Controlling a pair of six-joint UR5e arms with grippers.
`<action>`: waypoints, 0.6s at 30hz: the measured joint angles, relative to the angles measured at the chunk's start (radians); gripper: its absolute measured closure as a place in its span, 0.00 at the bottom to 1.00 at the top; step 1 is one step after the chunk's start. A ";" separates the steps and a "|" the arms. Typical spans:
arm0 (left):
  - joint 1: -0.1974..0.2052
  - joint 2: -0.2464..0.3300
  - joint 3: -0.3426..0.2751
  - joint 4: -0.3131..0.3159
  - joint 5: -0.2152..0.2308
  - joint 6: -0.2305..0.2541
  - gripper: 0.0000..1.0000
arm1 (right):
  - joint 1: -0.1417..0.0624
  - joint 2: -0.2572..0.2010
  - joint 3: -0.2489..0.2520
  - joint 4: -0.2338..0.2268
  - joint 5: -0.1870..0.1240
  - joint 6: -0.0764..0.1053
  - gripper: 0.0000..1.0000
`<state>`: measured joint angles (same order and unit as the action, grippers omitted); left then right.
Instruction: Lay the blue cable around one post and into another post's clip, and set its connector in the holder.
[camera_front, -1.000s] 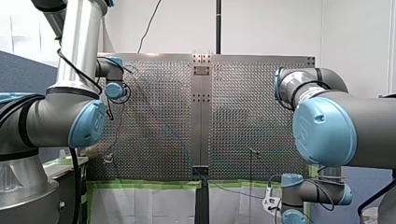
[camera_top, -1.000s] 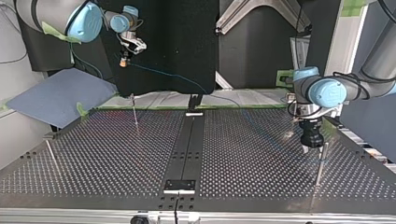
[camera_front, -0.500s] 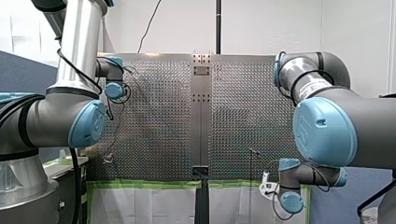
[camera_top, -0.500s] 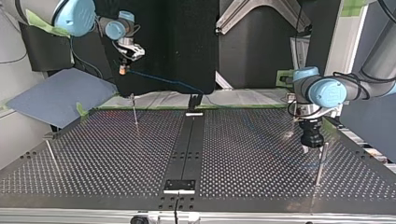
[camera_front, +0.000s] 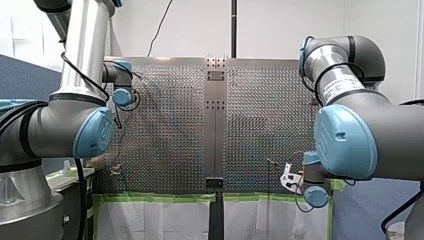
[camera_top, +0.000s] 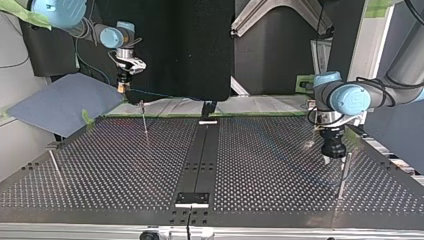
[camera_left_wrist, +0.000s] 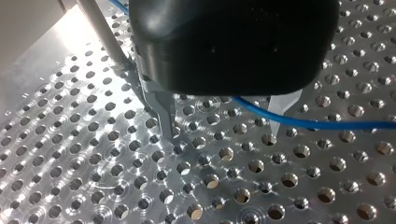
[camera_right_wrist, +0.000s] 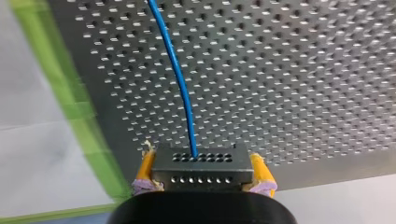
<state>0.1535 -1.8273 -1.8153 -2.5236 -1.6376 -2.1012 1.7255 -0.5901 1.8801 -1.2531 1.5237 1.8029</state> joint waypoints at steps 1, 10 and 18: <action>0.000 0.000 0.000 0.000 -0.001 0.000 0.00 | -0.002 -0.008 0.001 0.000 -0.001 0.000 1.00; 0.000 0.000 0.000 0.000 -0.005 0.000 0.00 | -0.033 -0.085 0.052 -0.032 0.005 -0.007 1.00; 0.000 0.000 0.000 -0.001 -0.006 0.000 0.00 | -0.058 -0.144 0.069 -0.042 0.004 -0.015 1.00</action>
<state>0.1531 -1.8274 -1.8156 -2.5242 -1.6432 -2.1015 1.6677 -0.7343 1.9491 -1.2948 1.5274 1.7883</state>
